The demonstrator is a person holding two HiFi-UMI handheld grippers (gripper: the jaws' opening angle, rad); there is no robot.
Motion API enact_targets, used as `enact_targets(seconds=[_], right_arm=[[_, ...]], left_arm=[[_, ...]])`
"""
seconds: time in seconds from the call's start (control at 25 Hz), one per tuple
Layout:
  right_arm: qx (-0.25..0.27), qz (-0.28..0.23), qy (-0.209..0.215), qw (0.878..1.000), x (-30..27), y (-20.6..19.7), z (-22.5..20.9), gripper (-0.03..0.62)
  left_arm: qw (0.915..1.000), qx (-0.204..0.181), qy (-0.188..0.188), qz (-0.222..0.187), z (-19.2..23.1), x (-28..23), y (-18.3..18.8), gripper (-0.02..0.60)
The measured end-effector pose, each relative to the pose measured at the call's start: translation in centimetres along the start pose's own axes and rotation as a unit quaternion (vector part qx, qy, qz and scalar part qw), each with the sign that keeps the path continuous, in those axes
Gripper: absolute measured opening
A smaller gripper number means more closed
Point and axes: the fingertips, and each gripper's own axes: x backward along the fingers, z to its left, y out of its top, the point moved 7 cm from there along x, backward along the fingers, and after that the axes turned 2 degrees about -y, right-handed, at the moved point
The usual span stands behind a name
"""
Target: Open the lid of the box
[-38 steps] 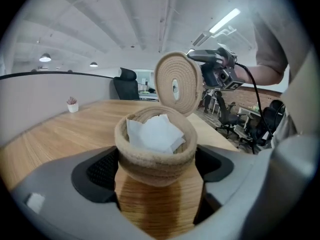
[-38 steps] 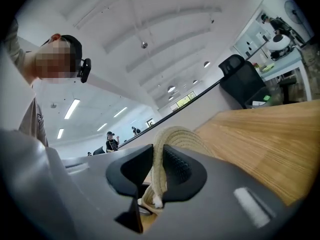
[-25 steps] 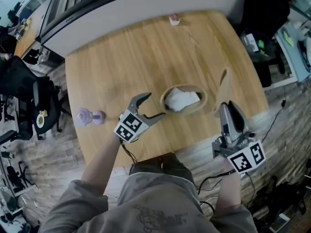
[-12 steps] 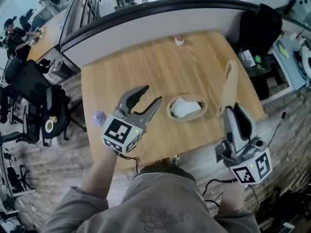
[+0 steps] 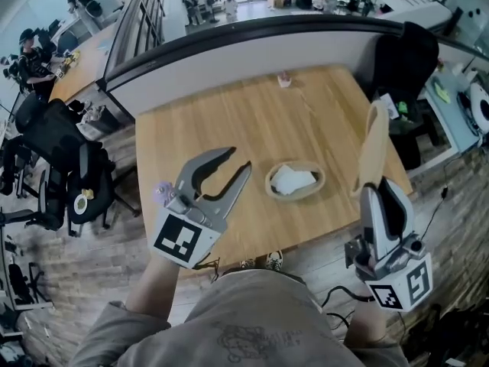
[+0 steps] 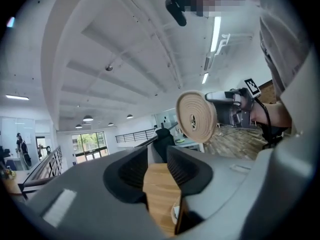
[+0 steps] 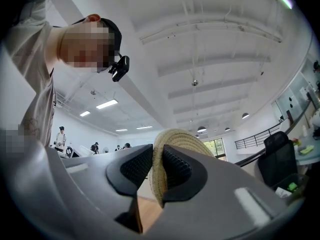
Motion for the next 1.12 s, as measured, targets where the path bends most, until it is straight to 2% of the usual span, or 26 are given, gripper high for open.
enact_targets(seconds=[0.16, 0.24, 0.48, 0.8, 1.12], right_arm=[[0.001, 0.008, 0.002, 1.0, 0.8, -0.3, 0.3, 0.074], [-0.001, 0.021, 0.004, 1.0, 1.0, -1.0, 0.4, 0.074], [-0.009, 0.085, -0.009, 0.996, 0.8, -3.5, 0.4, 0.074], [-0.016, 0.104, -0.007, 0.994, -0.3, -4.5, 0.8, 0.075], [-0.023, 0.113, -0.024, 0.993, -0.1, -5.5, -0.2, 0.075]], left_arm=[[0.9999, -0.009, 0.008, -0.001, -0.5, 1.2, 0.2, 0.106], [0.9997, -0.019, 0.013, 0.004, -0.7, 1.5, -0.2, 0.063], [0.9994, -0.016, 0.026, 0.013, -1.4, 1.4, -1.4, 0.019], [0.9992, -0.015, 0.029, 0.022, -0.9, 1.0, -1.6, 0.009], [0.999, -0.009, 0.031, 0.031, -0.3, 0.5, -2.4, 0.002]])
